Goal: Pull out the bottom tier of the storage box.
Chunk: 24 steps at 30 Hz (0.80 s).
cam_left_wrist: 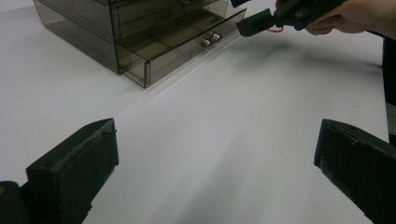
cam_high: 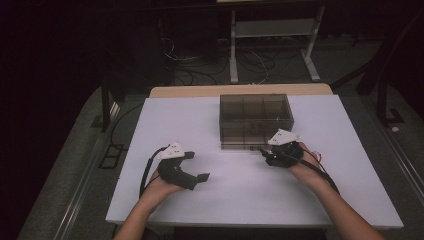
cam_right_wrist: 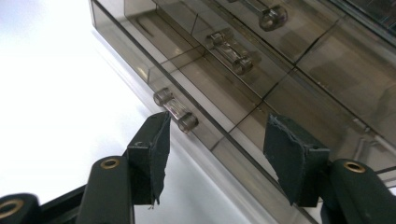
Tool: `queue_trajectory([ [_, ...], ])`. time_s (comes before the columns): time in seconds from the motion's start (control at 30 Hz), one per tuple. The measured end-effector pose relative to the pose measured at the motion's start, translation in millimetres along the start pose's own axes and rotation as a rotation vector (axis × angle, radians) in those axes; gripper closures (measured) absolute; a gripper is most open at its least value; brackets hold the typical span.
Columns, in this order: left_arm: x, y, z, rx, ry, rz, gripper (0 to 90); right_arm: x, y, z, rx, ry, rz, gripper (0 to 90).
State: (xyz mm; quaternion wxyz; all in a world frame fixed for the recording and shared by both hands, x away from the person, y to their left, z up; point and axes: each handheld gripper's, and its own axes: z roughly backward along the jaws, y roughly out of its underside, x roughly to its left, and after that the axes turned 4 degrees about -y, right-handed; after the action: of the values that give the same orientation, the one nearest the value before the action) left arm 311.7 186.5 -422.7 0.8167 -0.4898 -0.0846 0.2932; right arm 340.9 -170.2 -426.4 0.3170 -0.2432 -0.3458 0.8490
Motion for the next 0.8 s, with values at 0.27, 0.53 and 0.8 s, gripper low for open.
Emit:
queue_trajectory([
  [0.27, -0.1, 0.0, -0.1, -0.001, 0.0, 0.001, 0.0, -8.8, -0.1, 0.1, -0.005, -0.083, -0.093, 46.1],
  [0.53, -0.1, -0.1, -0.1, -0.001, 0.0, 0.004, 0.0, -15.3, -1.1, 0.5, -0.007, -0.145, -0.16, 59.1],
  [0.8, -0.9, -0.4, 0.5, -0.001, -0.002, 0.001, 0.0, -20.5, -7.9, -3.1, 0.013, -0.216, -0.206, 82.0],
])
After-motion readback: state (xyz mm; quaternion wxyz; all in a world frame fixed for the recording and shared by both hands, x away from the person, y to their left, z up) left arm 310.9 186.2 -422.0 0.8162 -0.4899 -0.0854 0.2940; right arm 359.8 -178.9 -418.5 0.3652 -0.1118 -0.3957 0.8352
